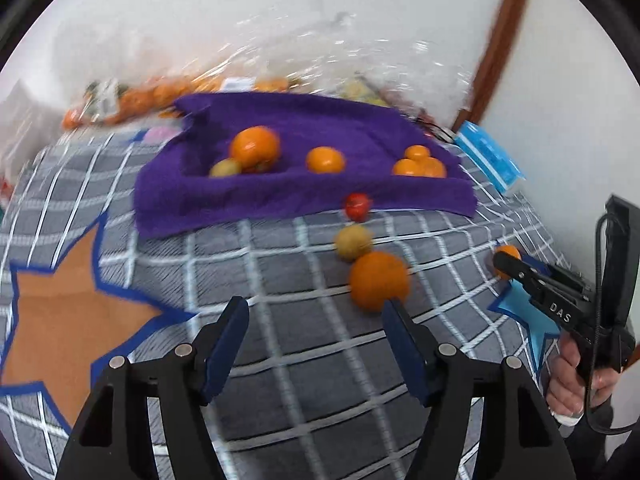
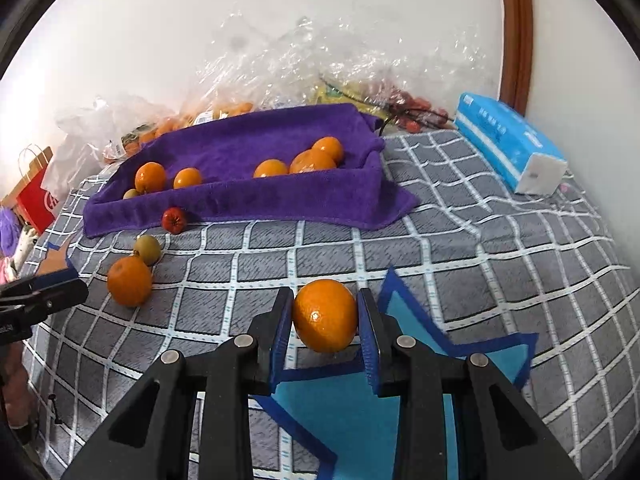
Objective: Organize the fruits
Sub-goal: 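Lift the orange with the right gripper while the left gripper approaches another orange, then grasp a large orange with the left gripper while the right gripper holds its orange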
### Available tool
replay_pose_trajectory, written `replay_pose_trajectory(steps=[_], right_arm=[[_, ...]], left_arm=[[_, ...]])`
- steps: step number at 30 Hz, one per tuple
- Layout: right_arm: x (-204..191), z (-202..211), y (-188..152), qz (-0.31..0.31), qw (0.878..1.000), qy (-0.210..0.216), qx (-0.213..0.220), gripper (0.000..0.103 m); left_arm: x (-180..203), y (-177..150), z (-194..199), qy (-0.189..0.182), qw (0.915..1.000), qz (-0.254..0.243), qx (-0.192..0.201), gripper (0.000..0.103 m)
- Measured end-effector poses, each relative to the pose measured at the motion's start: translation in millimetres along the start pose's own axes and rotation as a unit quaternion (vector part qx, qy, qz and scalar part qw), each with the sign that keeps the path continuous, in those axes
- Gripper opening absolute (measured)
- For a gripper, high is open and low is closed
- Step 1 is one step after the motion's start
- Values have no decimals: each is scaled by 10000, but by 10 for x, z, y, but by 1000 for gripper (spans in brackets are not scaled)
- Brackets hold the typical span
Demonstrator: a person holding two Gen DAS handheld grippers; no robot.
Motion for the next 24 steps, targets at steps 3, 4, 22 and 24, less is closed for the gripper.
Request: replay_pose_trajectory(steps=[3, 4, 22, 24], right_arm=[[77, 16, -14, -74, 9999, -65, 24, 32], [116, 24, -21, -170, 9998, -30, 45, 32], [245, 36, -64, -482, 9988, -110, 4, 32], [244, 44, -64, -485, 9988, -117, 20, 32]], left_arm=[[200, 26, -66, -13, 9994, -339, 29, 66], [255, 27, -109, -68, 9993, -381, -14, 65], [479, 30, -389, 92, 9988, -488, 8, 40], [471, 33, -394, 67, 9990, -437, 0, 40]])
Point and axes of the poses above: each gripper's, at about its wrist camera, not at the fingertips, and z roughly against the way its jaws point, x to its right, y to its top, the point moved 2 cm from there along -z, roughly the way its jaws point, and after that the axes turned 6 degrees about z, right-handed, at the moved point
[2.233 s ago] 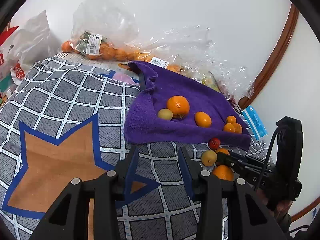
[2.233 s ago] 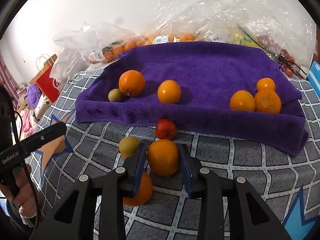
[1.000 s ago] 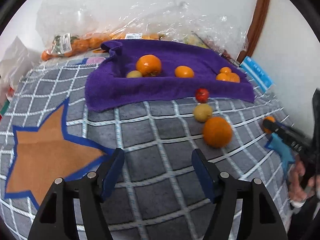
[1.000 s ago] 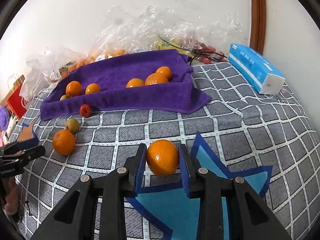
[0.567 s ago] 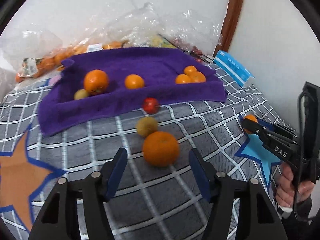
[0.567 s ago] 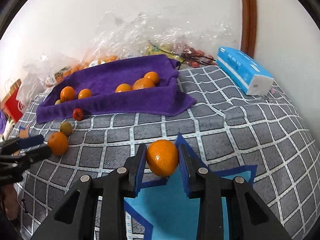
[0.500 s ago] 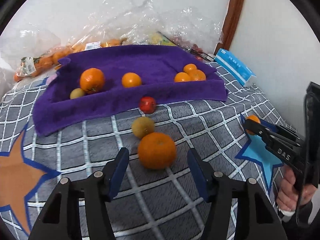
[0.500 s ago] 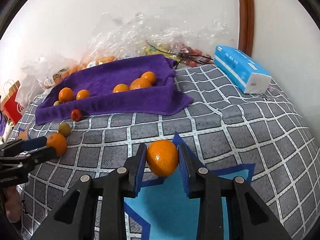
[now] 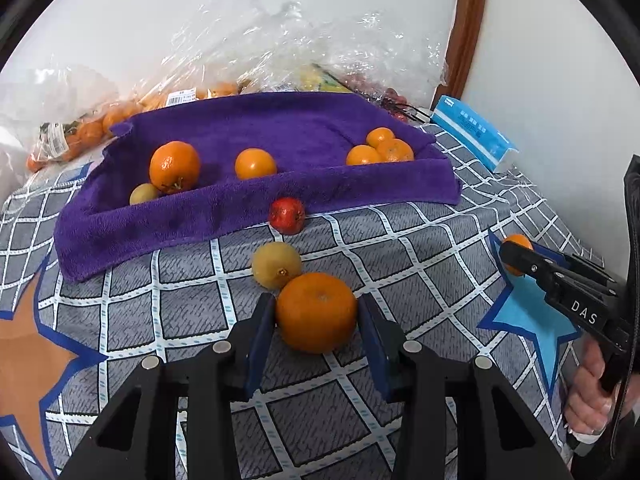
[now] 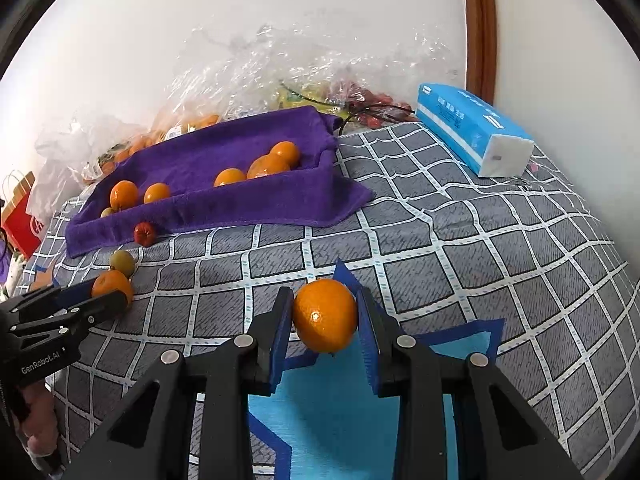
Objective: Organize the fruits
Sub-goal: 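Grasp a large orange with the left gripper while the right gripper holds its orange, then carry both held oranges over the purple towel and lower them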
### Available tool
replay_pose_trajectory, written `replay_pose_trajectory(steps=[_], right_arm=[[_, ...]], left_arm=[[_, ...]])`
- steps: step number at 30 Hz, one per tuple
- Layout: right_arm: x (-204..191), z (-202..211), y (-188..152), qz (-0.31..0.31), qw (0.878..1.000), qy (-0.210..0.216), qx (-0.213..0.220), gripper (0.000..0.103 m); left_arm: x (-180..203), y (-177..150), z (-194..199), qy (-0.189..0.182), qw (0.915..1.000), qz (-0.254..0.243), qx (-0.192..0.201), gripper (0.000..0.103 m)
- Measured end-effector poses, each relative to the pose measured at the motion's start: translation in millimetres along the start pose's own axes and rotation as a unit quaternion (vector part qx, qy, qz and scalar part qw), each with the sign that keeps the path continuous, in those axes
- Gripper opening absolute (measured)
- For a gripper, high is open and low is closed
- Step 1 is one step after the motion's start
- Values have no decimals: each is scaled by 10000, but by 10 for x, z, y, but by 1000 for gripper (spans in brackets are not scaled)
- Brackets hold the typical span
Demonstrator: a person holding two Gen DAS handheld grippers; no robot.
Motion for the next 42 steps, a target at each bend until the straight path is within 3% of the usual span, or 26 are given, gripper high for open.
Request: replay_pose_trajectory(steps=[6, 11, 13, 25, 35, 42], right_arm=[[-44, -4, 4, 66, 10000, 27, 1, 32], [-69, 46, 6, 140, 9998, 14, 123, 32], [-91, 74, 8, 193, 9996, -32, 185, 32], [-274, 179, 13, 689, 9966, -162, 431, 32], [-395, 227, 89, 429, 9967, 504, 480, 32], [-560, 343, 475, 666, 9925, 652, 796, 32]], left_arm=[[-20, -3, -9, -75, 9999, 85, -34, 40], [-163, 5, 148, -633, 9964, 453, 336, 39], [-203, 6, 184, -673, 9952, 563, 436, 39], [-173, 13, 305, -569, 9940, 479, 802, 39], [-203, 36, 380, -404, 9927, 475, 1035, 39], [-329, 146, 559, -192, 9895, 695, 1255, 39]])
Point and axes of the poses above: each gripper's, at about its wrist camera, not at the fingertips, and z roughly against the way its jaws point, x to its right, y to its top, the point moved 2 cm from there along -z, roughly the way its jaws point, and after that the axes turned 6 degrees about z, right-handed, at the moved point
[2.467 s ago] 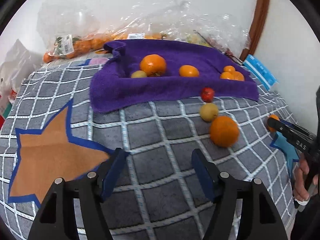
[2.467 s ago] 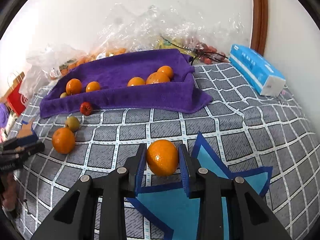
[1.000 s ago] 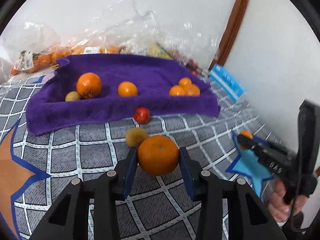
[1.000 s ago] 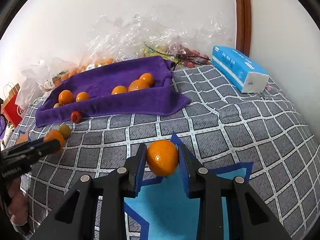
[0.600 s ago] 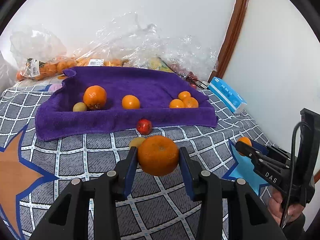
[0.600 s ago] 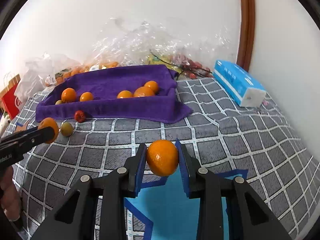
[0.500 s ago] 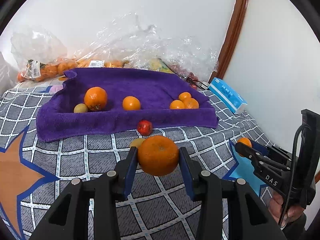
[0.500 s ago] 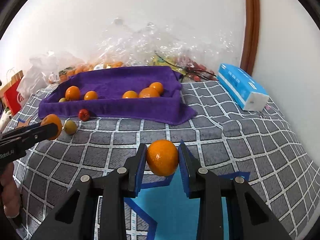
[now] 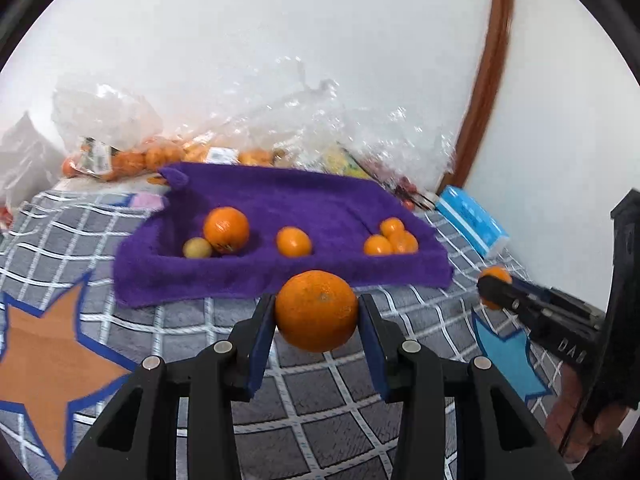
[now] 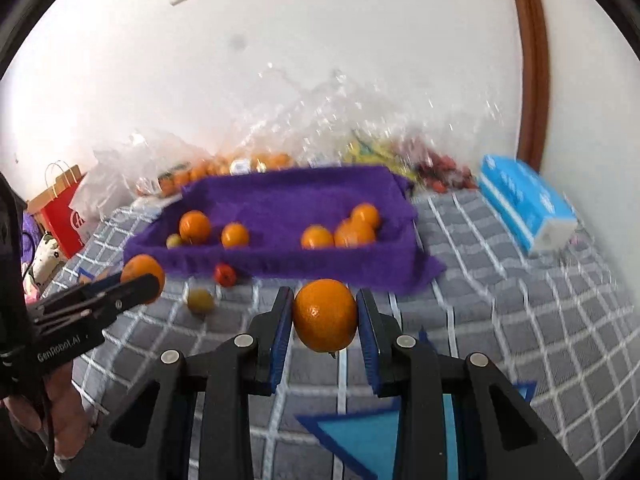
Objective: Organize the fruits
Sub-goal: 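Carry both held oranges over the purple towel and lower them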
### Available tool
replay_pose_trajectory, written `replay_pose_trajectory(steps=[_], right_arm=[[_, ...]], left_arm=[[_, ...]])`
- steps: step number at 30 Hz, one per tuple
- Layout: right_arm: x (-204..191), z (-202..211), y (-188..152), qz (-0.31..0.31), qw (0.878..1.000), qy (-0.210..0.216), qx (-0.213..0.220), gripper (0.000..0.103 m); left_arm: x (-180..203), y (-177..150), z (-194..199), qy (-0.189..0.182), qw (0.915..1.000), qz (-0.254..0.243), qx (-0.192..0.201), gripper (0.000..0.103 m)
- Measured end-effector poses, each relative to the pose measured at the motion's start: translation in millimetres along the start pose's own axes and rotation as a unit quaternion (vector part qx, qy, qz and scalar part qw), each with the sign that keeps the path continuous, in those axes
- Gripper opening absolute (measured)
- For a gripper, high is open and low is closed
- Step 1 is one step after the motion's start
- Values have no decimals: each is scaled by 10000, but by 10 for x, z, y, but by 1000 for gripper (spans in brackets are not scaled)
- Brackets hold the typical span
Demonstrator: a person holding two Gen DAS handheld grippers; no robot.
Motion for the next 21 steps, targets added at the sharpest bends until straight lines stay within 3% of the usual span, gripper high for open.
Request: replay_pose_trajectory(steps=[12, 21], right_arm=[[-36, -184, 733, -7, 9986, 238, 466, 32], [-6, -411, 1038, 56, 9978, 84, 656, 32]], left_arm=[[-164, 545, 191, 409, 9989, 209, 83, 39], [-238, 934, -166, 564, 9970, 456, 256, 39]])
Point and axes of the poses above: each gripper's, at about its wrist camera, not at the fingertips, and z roughly against the way its jaws point, x to its right, y to its top, the point moved 2 cm from there along -z, roughly the way its jaws point, and after that the axes turned 6 degrees about z, right-handed, at the moved point
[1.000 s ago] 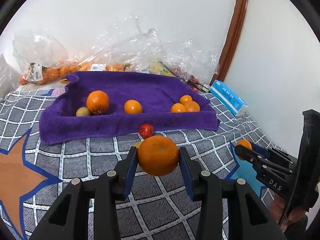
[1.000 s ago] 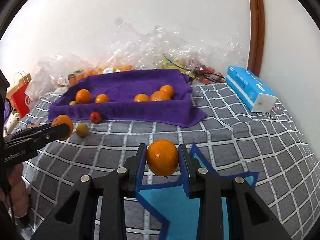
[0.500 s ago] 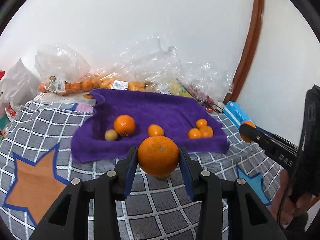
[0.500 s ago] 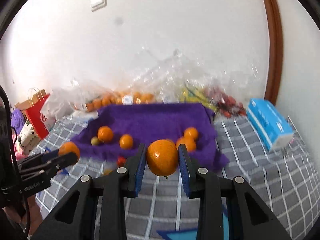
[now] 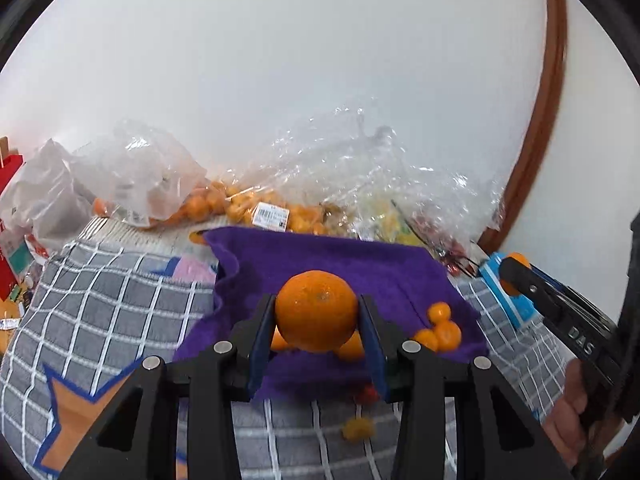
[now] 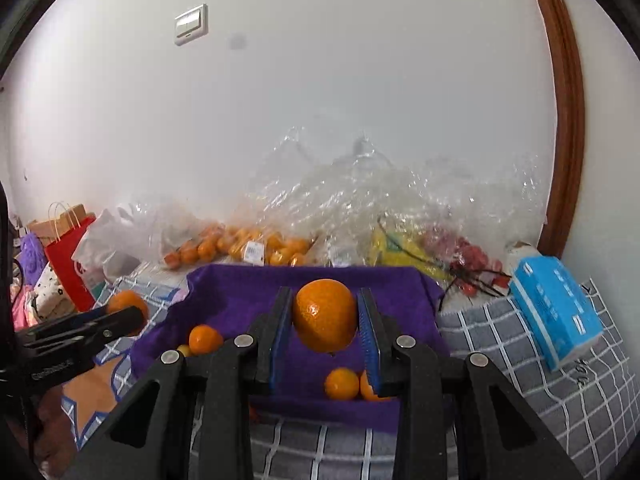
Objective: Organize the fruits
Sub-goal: 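Carry both held oranges over the purple towel and lower them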
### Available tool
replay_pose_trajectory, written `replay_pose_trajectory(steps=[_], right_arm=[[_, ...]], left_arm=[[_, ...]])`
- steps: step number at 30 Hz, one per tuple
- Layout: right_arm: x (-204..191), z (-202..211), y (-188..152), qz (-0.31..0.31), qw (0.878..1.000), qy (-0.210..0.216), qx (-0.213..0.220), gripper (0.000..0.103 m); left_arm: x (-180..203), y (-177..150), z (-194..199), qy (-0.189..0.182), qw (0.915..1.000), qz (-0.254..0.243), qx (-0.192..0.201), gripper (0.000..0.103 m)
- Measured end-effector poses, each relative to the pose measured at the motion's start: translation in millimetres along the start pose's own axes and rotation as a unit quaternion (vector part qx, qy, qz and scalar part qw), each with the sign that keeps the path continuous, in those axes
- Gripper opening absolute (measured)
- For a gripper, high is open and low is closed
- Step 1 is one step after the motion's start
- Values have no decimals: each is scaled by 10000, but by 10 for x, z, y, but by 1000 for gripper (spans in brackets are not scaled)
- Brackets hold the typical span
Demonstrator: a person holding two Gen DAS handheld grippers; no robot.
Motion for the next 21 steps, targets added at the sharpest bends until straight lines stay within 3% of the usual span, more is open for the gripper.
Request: replay_pose_trajectory(steps=[4, 9, 21], right_arm=[[57, -172, -6, -37, 10000, 24, -7, 32], [207, -454, -211, -183, 9992, -28, -356, 32], [333, -723, -462, -373, 9971, 56, -668, 32]], left_arm=[[-3, 60, -250, -34, 9999, 162, -14, 39], [-76, -15, -515, -20, 9995, 292, -107, 39], [-125, -182, -674, -177, 9995, 240, -108, 39]])
Point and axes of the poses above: each gripper's, at about its wrist camera, not at the fingertips, and z roughly against the way its jaws point, x to its right, y to its top, the point moved 2 cm from there along -z, roughly the way its jaws point, and after that the axes turned 6 degrees about z, right-handed, at the moved point
